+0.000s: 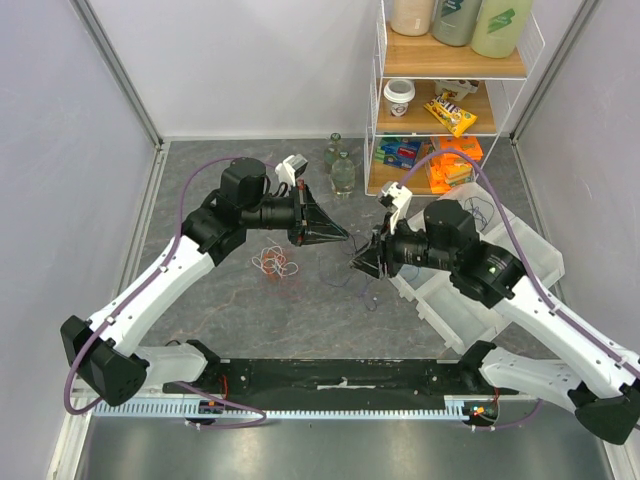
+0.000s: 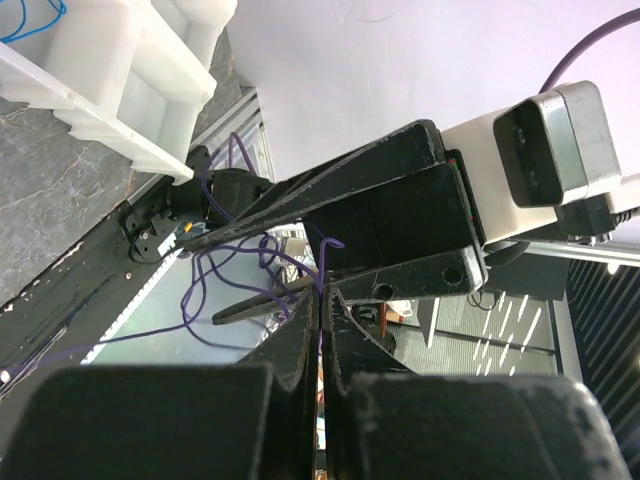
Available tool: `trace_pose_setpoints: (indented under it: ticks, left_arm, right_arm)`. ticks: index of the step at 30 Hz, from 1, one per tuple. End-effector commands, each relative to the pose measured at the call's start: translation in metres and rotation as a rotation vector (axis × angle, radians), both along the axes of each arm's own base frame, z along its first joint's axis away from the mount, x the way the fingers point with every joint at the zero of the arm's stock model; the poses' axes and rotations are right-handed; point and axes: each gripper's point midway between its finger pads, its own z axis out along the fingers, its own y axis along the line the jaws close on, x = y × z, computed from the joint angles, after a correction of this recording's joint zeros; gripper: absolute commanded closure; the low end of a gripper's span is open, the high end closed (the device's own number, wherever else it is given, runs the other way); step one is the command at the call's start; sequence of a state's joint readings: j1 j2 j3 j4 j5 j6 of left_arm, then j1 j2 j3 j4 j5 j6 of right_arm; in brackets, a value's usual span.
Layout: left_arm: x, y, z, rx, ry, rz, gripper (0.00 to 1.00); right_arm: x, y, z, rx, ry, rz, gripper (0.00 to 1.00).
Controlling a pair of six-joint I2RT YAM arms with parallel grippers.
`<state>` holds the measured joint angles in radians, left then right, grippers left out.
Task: Untangle the cables
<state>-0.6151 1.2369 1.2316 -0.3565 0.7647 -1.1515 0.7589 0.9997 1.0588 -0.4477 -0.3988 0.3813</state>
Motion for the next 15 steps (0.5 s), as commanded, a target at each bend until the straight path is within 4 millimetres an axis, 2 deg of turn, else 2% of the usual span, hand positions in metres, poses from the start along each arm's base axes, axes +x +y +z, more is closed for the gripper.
trace_pose_setpoints:
  ticks: [1, 6, 9, 10, 13, 15]
  left_arm:
    - [-0.006, -0.002, 0.025, -0.056, -0.055, -0.022, 0.98]
    - [-0.005, 0.0, 0.025, -0.053, -0.06, 0.002, 0.98]
    - [-0.006, 0.003, 0.02, -0.03, -0.056, 0.012, 0.98]
    - [-0.007, 0.004, 0.021, -0.028, -0.068, 0.01, 0.96]
    - [-0.002, 0.015, 0.019, 0.027, -0.113, 0.082, 0.61]
    - [0.003, 0.028, 0.013, 0.095, -0.136, 0.162, 0.31]
  right_arm:
    - [0.011, -0.003, 0.024, 0.101, -0.052, -0.095, 0.64]
    - [0.009, 0.002, 0.028, 0.134, -0.04, -0.077, 0.99]
    - [0.012, 0.001, 0.03, 0.137, -0.045, -0.099, 1.0]
    - [0.014, 0.0, 0.029, 0.135, -0.041, -0.11, 1.0]
    - [0.016, 0.0, 0.023, 0.125, -0.018, -0.132, 1.0]
    - [0.018, -0.002, 0.015, 0.11, 0.001, -0.155, 1.0]
